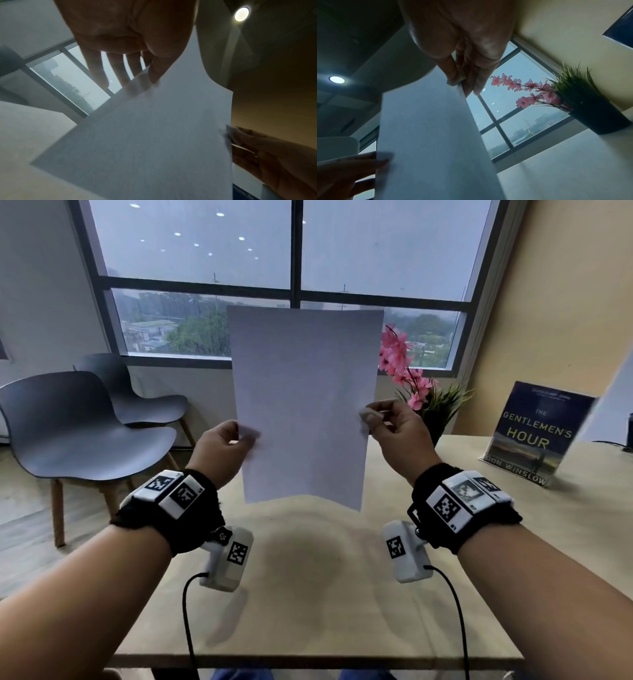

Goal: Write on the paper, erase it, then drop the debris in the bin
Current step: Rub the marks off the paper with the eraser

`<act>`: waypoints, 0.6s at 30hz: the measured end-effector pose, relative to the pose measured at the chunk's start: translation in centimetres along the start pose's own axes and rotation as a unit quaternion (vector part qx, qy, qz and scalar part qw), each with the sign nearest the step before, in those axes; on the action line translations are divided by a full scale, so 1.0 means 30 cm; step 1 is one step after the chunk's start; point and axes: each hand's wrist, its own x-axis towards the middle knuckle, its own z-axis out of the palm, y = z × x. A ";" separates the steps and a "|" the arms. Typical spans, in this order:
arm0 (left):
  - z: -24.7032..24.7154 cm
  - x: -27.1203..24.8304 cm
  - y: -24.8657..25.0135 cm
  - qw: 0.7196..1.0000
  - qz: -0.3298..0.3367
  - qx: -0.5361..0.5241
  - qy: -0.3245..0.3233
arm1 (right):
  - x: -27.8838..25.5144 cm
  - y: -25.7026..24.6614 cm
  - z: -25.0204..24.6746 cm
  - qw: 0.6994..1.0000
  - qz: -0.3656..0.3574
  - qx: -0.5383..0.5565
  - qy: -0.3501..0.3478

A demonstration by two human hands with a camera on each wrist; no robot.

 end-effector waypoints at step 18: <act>0.063 -0.095 -0.042 0.770 -0.048 0.524 -0.360 | -0.130 0.114 0.103 0.940 0.186 -0.167 -0.234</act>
